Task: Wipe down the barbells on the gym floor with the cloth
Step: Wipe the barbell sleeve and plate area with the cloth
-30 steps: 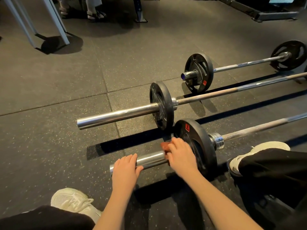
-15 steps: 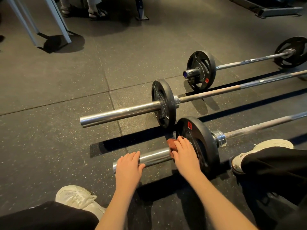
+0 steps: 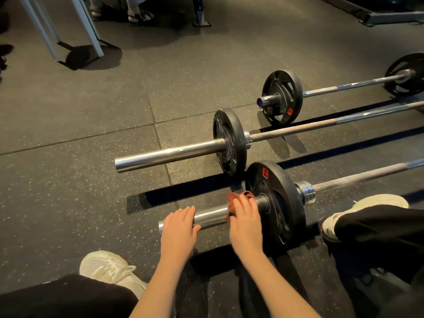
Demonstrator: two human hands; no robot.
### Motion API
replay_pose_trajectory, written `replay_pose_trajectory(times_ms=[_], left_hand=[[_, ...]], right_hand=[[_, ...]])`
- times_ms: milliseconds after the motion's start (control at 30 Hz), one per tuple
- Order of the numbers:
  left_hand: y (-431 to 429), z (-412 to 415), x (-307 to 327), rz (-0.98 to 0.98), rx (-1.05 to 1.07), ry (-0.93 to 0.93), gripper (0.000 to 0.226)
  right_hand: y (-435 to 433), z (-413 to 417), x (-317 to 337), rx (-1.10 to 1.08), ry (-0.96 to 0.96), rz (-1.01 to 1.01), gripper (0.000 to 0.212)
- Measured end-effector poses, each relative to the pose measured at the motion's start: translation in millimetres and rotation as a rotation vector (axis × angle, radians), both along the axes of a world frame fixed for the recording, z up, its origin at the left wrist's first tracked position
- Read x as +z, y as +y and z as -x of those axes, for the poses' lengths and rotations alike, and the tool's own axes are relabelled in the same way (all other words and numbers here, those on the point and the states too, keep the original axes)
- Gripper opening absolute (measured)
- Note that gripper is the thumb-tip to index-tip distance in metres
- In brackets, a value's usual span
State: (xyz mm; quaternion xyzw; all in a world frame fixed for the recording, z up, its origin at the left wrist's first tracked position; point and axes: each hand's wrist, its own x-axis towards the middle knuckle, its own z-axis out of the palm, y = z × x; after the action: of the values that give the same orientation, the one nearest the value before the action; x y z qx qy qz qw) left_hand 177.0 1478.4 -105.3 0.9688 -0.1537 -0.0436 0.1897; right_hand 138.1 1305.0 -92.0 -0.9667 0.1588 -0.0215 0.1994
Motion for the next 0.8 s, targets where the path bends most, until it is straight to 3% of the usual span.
replay_pose_trajectory(times_ms=[200,400,500,600,700,800], left_hand=[[1,-2,5,-0.051,-0.039,0.066,0.053],[5,-1,4,-0.04,-0.028,0.073,0.052],[7,2,6,-0.06,-0.006,0.064,0.052],[17,4,8,-0.08,0.027,0.082,0.052],[29,5,10,-0.056,0.049,0.096,0.051],[31,7,10,-0.053,0.059,0.109,0.05]], right_hand=[[-17,-21,13,0.389,0.091,0.031,0.047],[5,-1,0,-0.003,-0.027,-0.011,0.049],[31,-3,2,0.192,0.019,-0.03,0.053],[2,-22,12,0.392,0.095,0.001,0.051],[-20,-21,12,0.277,0.074,-0.007,0.048],[12,-7,6,0.152,0.028,-0.04,0.051]])
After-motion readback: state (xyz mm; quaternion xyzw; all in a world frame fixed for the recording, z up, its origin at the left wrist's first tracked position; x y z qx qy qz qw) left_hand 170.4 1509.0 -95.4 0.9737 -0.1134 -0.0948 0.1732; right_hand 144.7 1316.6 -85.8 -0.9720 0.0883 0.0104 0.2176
